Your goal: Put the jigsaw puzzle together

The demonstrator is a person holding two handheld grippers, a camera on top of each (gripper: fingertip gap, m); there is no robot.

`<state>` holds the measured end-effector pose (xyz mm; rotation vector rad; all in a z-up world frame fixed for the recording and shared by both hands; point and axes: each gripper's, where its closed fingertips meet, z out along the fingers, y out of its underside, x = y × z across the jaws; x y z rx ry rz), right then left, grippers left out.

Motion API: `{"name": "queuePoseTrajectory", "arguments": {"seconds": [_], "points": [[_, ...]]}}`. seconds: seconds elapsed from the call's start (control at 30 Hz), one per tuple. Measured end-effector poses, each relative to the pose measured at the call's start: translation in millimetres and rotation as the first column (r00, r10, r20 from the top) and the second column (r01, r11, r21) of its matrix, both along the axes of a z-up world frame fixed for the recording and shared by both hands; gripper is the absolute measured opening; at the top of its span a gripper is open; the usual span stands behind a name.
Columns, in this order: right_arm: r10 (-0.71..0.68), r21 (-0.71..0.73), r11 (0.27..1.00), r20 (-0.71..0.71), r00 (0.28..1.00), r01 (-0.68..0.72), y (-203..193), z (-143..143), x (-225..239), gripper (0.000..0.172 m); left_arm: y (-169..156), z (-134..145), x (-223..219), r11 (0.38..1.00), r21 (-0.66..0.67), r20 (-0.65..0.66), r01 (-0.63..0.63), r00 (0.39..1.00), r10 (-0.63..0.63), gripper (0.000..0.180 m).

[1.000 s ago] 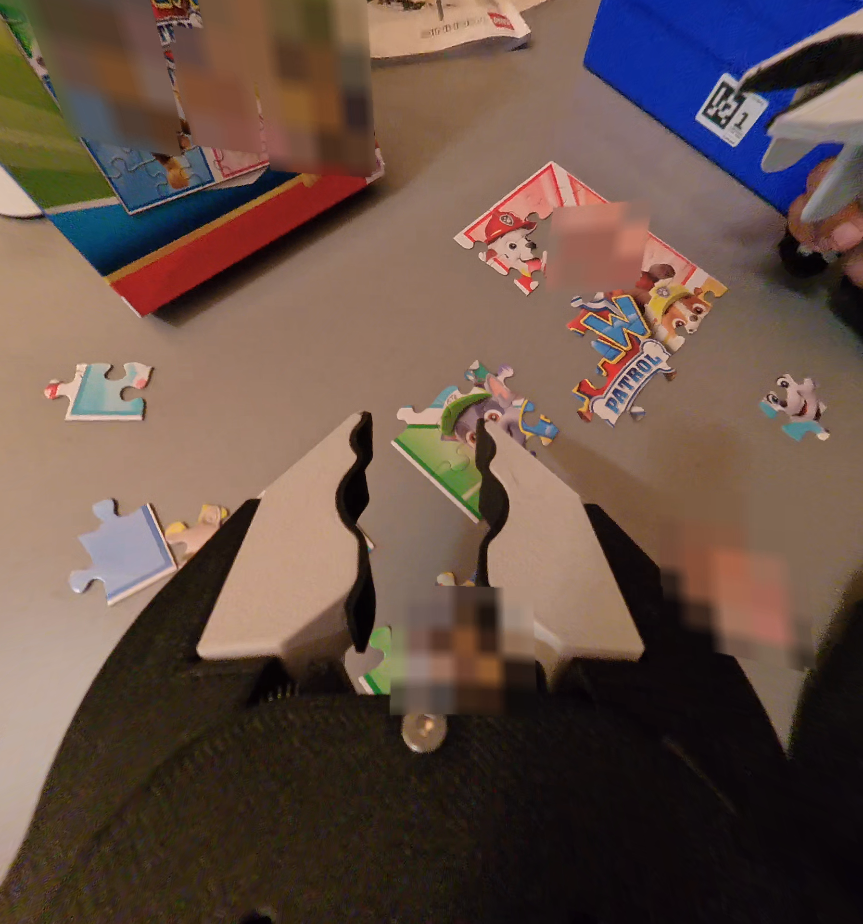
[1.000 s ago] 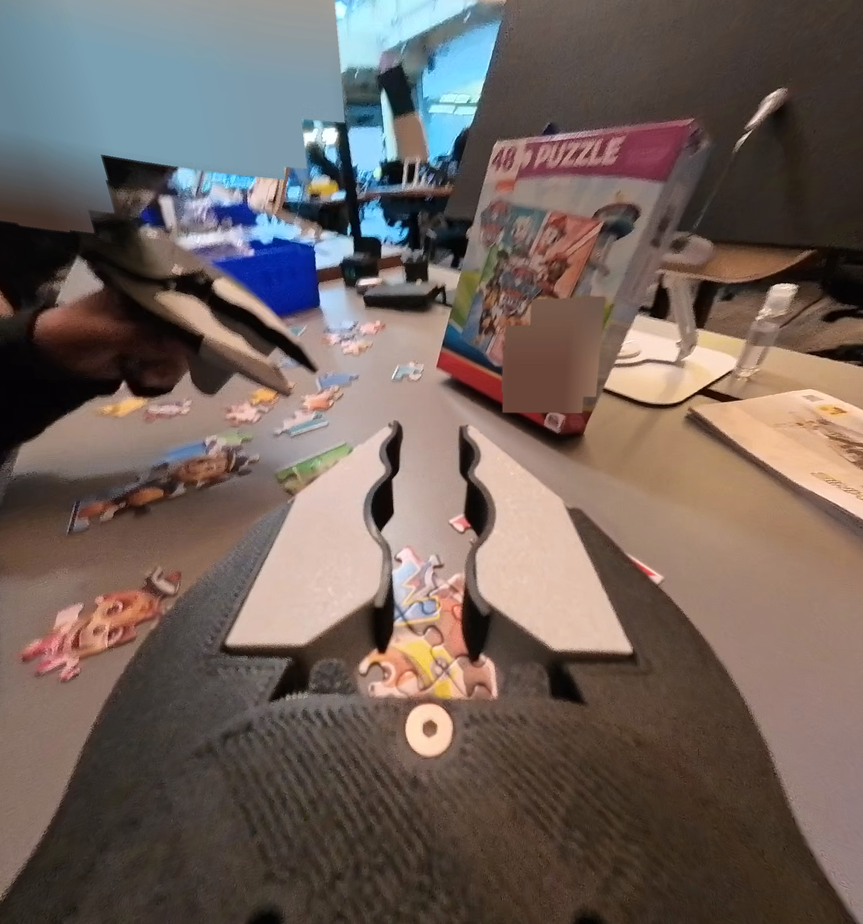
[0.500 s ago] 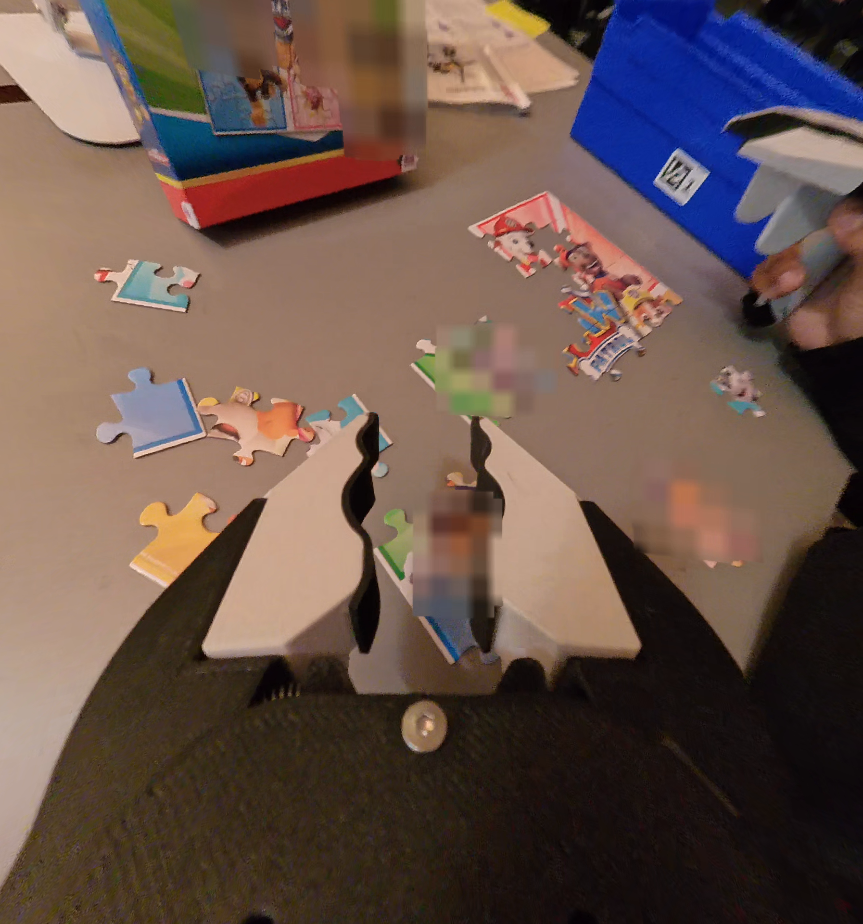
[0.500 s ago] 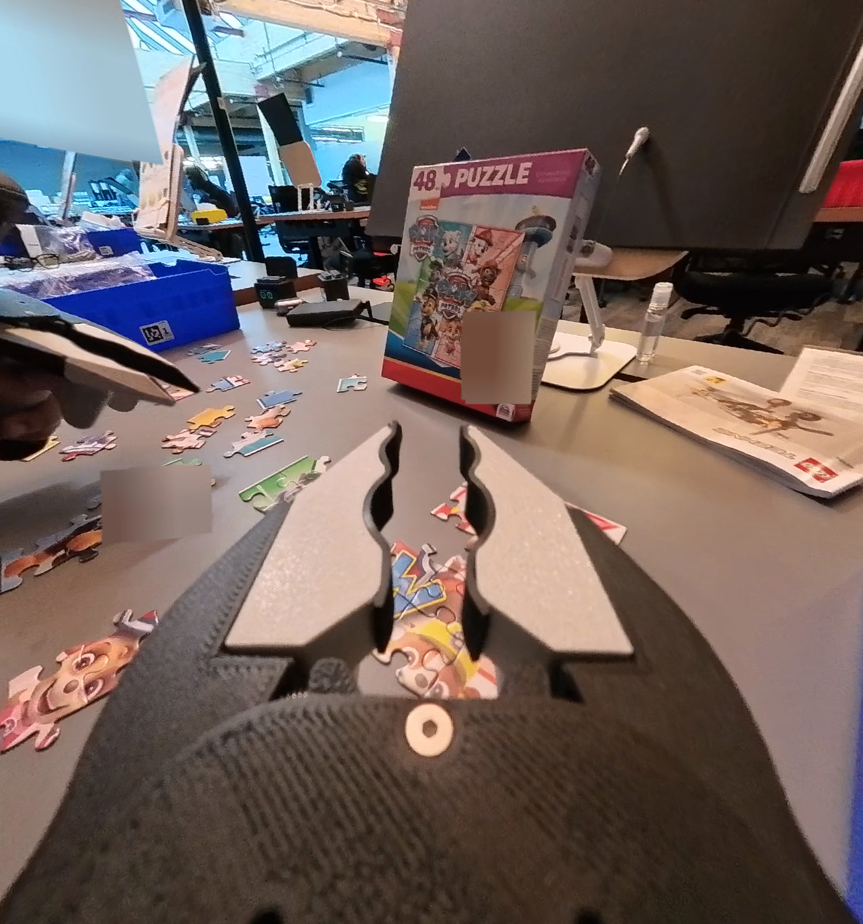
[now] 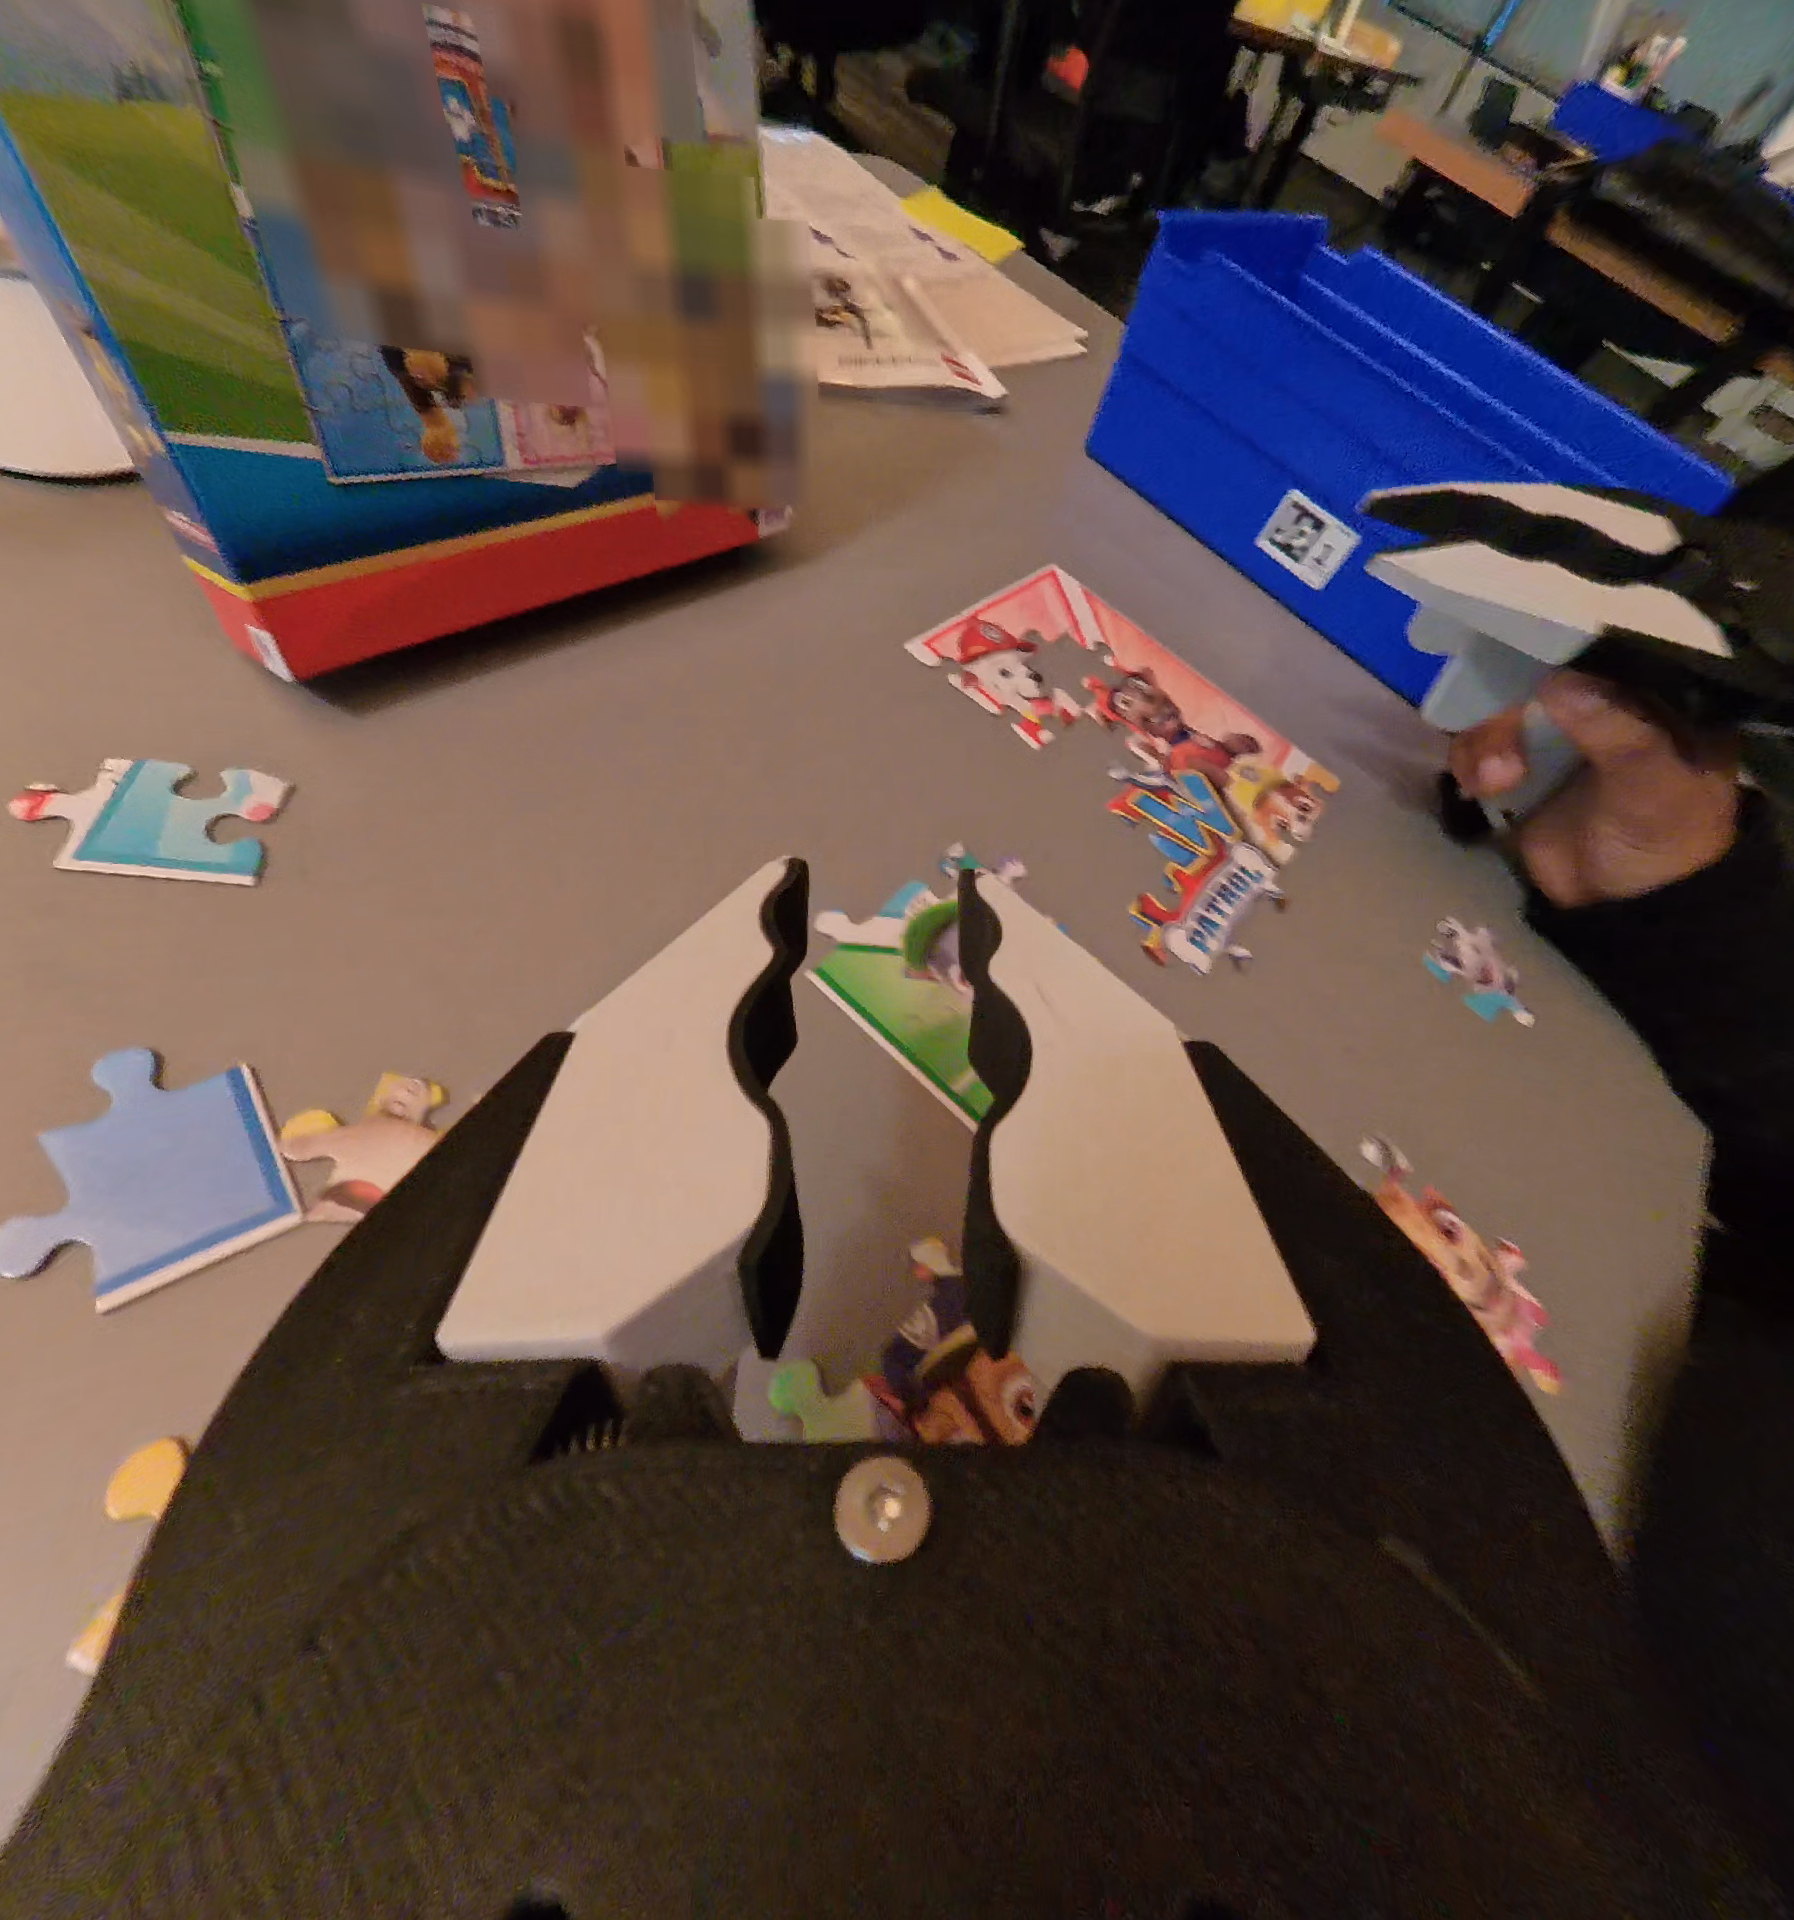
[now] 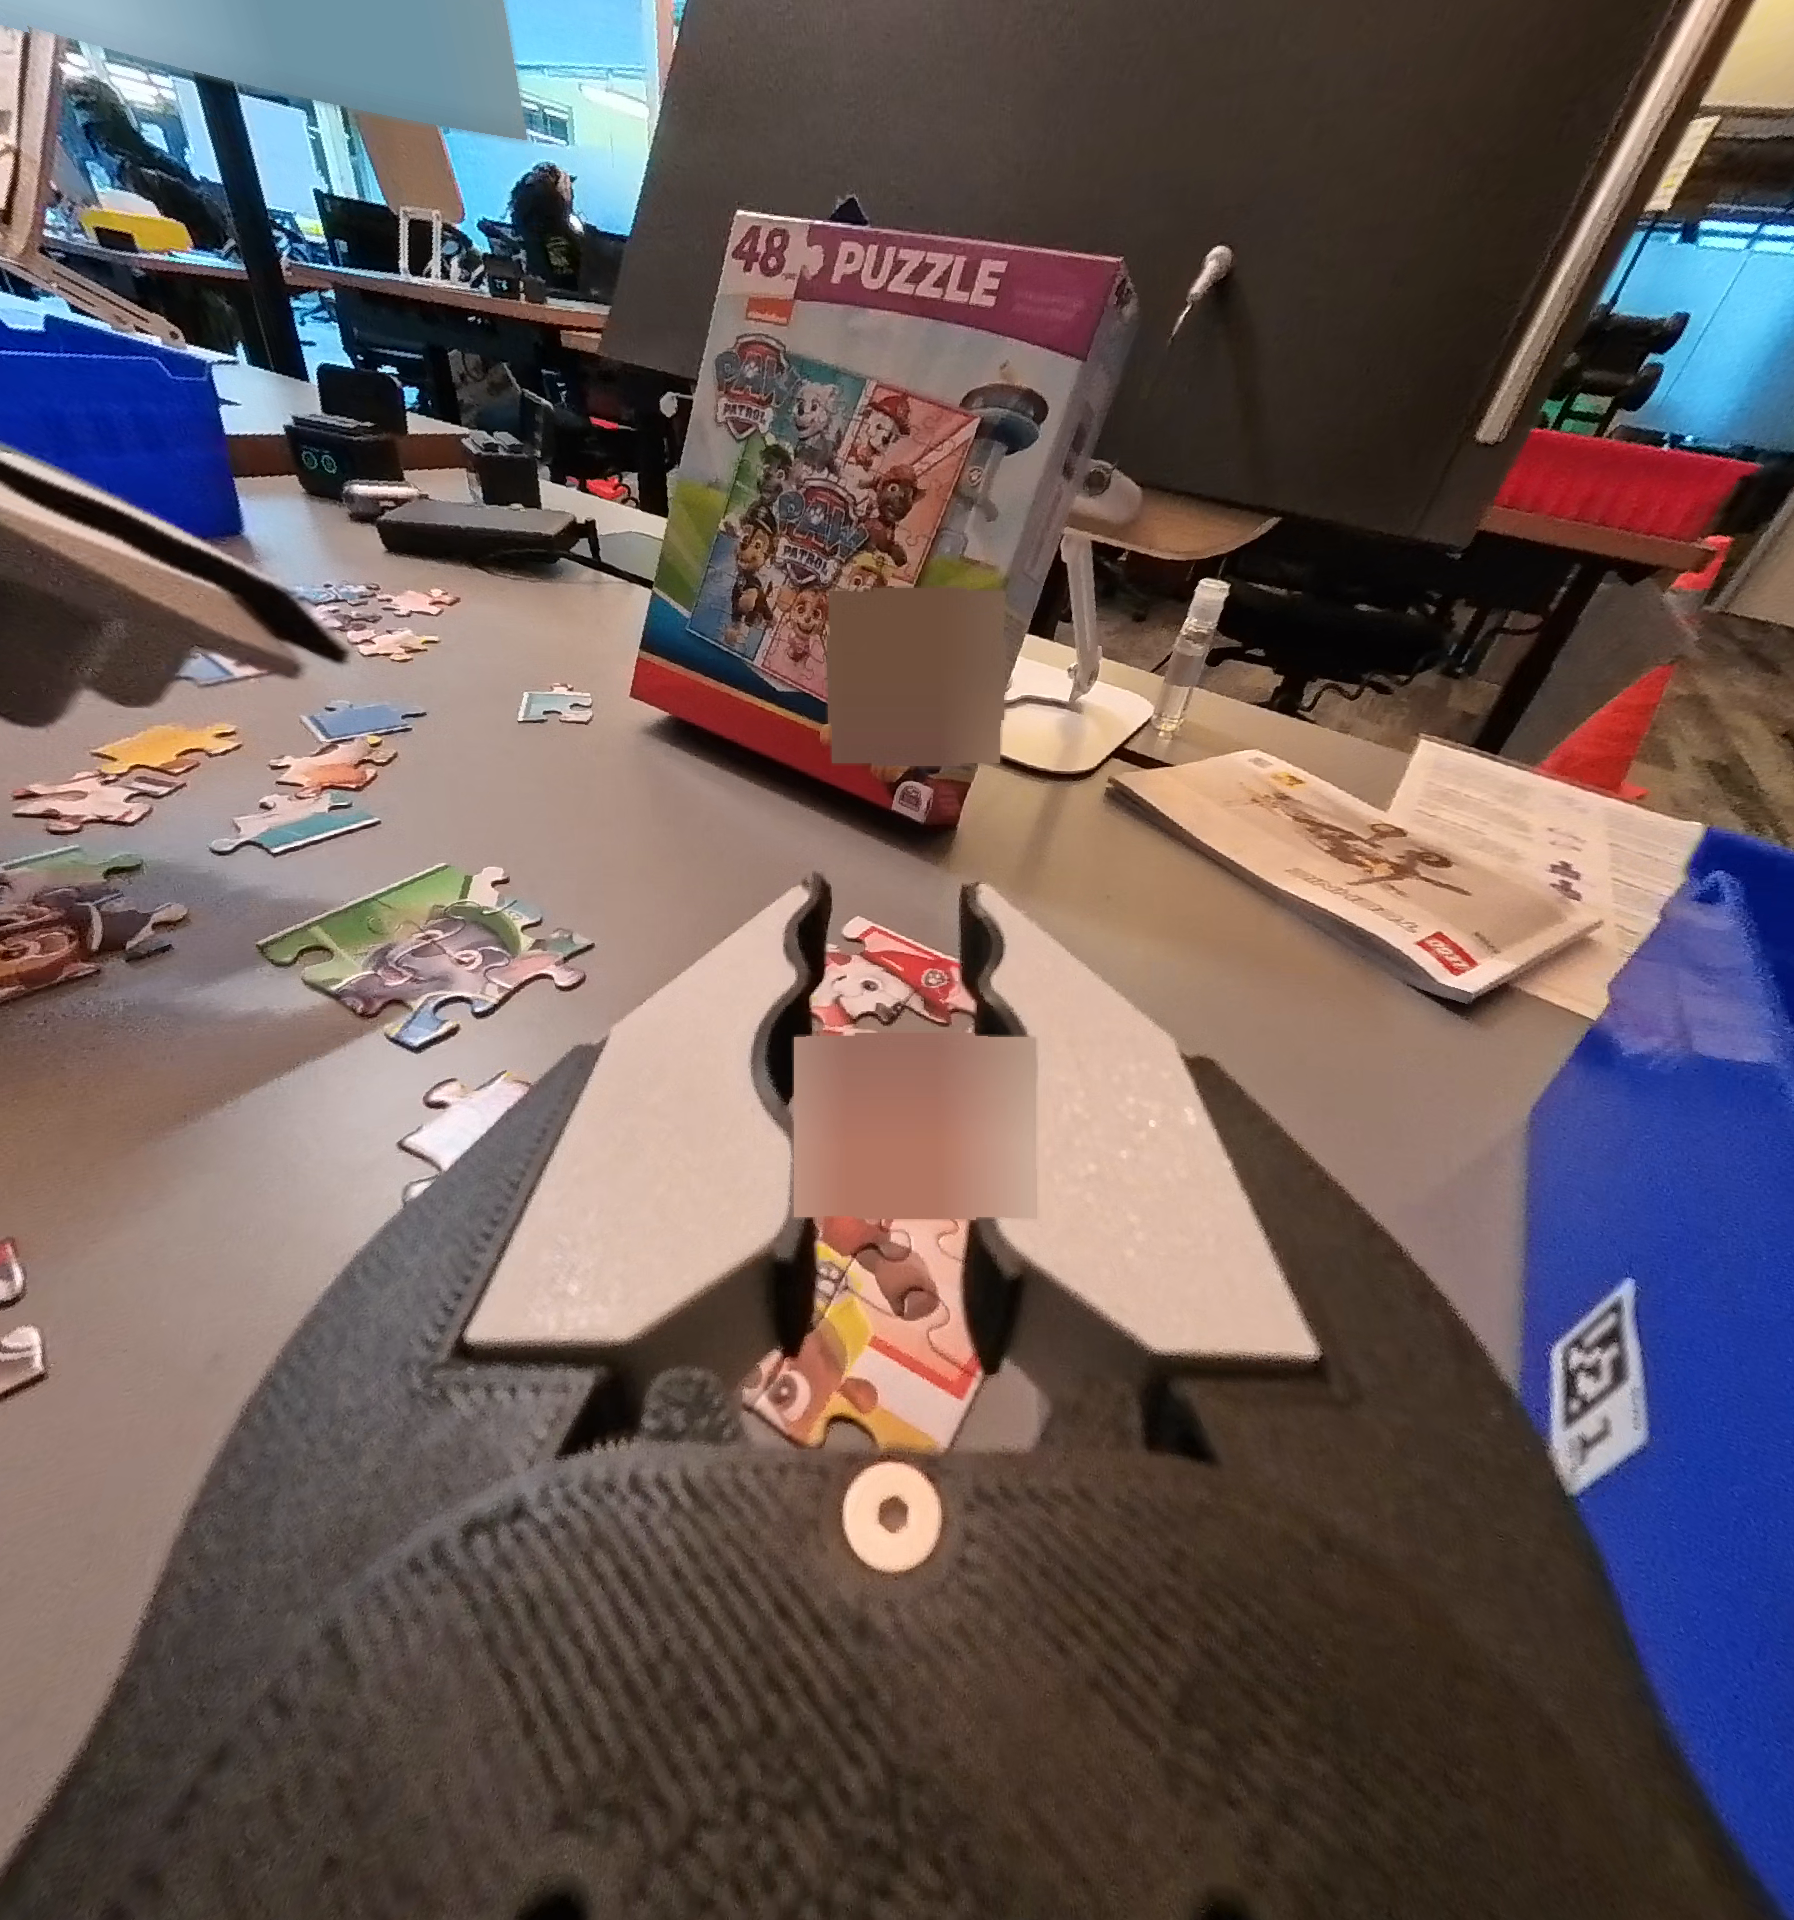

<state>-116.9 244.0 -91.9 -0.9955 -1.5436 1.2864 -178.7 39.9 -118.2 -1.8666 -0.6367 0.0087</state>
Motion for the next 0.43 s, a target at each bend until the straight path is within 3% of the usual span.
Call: {"name": "queuePoseTrajectory", "arguments": {"seconds": [0.13,0.43], "points": [[0.003,-0.036,0.999,0.003,1.000,-0.003,3,0,0,0.023,0,-19,-19,0.994,-0.089,-0.064,-0.055,0.997,0.050,0.027],[-0.010,-0.090,0.996,0.030,0.999,0.013,9,-2,-4,0.023,-20,4,-21,0.993,0.053,-0.138,-0.108,0.984,0.114,0.027]]}}
